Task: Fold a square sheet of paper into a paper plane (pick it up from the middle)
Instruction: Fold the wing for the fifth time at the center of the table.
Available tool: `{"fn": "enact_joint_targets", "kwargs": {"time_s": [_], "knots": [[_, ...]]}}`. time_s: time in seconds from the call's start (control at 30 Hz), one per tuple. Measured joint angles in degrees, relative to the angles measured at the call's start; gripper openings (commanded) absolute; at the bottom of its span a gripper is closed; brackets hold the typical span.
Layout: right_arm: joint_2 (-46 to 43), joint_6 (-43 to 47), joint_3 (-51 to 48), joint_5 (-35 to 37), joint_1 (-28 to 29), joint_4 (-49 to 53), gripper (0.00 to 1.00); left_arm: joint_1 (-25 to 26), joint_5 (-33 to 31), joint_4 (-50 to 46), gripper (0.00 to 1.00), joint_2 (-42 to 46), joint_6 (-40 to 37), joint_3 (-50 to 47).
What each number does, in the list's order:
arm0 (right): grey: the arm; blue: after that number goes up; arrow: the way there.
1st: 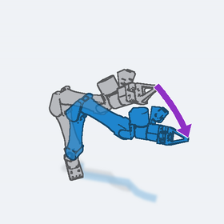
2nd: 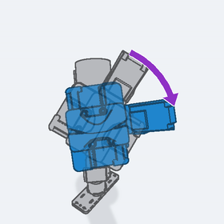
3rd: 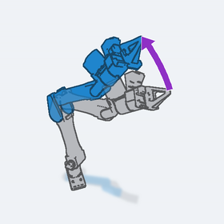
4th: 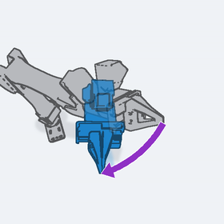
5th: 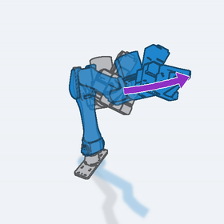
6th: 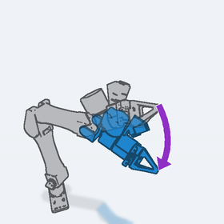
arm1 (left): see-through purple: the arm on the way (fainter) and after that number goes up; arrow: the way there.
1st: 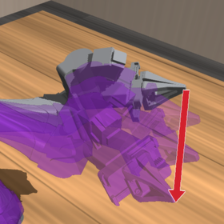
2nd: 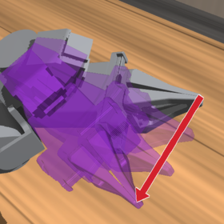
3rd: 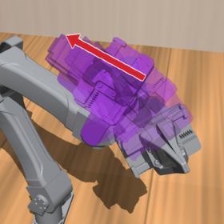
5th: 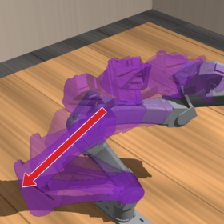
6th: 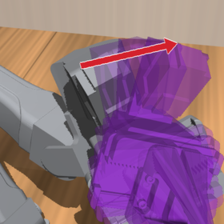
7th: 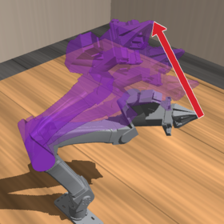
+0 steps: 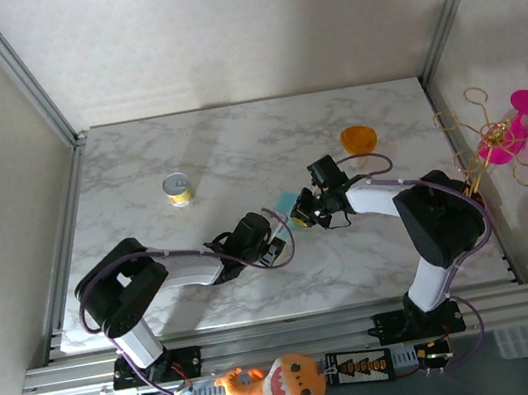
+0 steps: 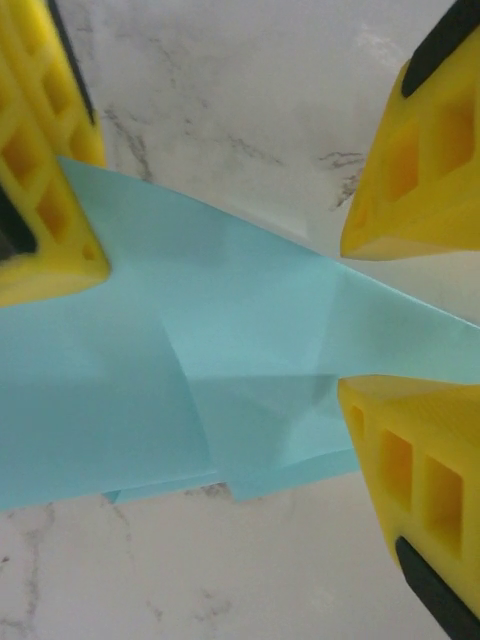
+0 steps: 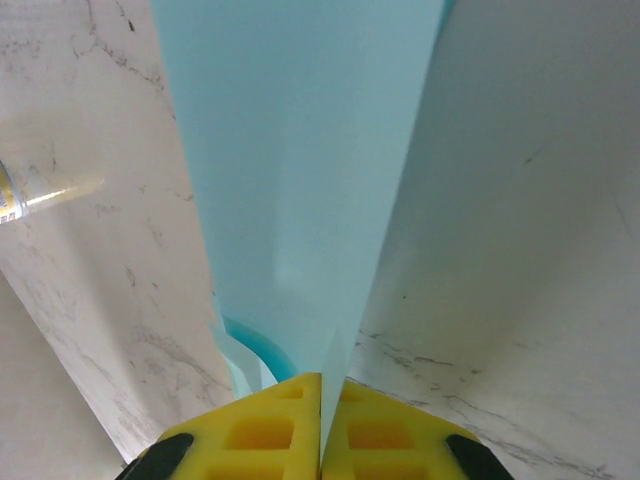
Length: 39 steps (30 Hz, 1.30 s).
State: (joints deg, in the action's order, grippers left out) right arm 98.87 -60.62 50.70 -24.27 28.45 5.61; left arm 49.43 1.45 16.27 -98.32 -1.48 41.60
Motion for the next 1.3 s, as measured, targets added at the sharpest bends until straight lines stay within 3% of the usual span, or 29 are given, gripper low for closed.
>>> {"fn": "enact_joint_targets", "kwargs": {"time_s": [0.33,0.7,0.93,1.3], "knots": [[0.4,0.1,0.8,0.0,0.0,0.4,0.07,0.4,-4.3,-3.1,0.36,-1.1,-1.2,1.0],[0.3,0.9,1.1,0.0,0.0,1.2,0.1,0.4,-5.6,-2.9,0.2,-1.3,-2.9,1.0],[0.3,1.2,1.2,0.0,0.0,1.6,0.3,0.4,-5.6,-2.9,0.12,-1.3,-3.1,1.0],[-0.9,2.5,1.9,1.0,-0.8,3.2,0.57,-0.1,-3.6,-2.4,0.09,-1.8,-2.6,1.0]]}}
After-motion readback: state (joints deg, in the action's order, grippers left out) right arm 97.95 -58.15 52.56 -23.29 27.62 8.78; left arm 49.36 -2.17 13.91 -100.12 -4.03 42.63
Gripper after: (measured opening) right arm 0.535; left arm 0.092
